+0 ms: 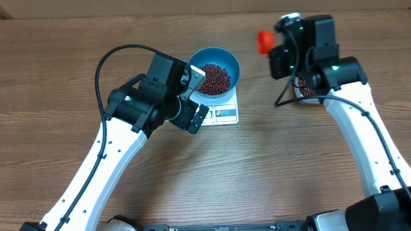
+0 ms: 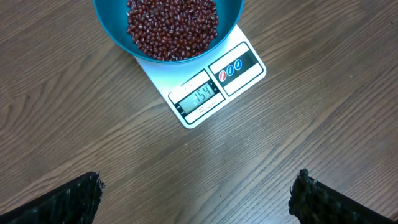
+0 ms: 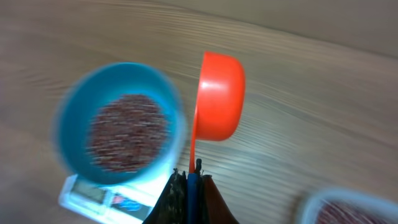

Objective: Scoop item into bowl and weigh 150g on scale
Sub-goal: 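Carry the empty scoop left over the blue bowl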

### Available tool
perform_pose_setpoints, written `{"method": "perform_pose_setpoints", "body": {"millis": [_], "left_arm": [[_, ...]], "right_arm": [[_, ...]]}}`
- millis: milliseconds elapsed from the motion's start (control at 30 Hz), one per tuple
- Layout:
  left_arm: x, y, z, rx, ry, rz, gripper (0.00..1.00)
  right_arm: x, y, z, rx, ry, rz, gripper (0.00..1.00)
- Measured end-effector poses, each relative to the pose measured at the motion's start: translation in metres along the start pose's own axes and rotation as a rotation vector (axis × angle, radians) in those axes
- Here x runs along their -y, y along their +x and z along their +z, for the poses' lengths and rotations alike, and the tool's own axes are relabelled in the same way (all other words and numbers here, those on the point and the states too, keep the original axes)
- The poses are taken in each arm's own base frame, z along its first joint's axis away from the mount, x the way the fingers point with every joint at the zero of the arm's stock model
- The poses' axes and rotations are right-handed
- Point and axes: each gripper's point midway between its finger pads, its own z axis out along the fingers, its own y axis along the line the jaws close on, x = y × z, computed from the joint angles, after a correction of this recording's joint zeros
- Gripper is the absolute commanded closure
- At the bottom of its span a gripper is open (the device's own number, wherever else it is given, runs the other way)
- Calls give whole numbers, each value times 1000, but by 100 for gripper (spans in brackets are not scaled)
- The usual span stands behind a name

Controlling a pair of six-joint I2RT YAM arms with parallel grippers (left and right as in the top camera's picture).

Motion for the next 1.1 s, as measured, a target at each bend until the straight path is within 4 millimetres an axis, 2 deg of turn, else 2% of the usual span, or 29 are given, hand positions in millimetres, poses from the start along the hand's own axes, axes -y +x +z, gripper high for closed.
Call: {"method": "perform_pose_setpoints", "body": {"millis": [167,300,667,967,1100], "left_arm": [[0,0,0,0,0,0,0],[0,0,0,0,0,0,0],[0,0,0,0,0,0,1],[0,0,0,0,0,0,0],[0,0,0,0,0,0,0]], "right_arm": [[-37,-6,0,31,-144,-109,96],[-48,-3,6,20,-191,-150,96],[-73,28,58,-87,-276,-248,96],[-68,40,87,-133,-202,-287,97],[-64,42,92,-142,-157,-301,97]]}}
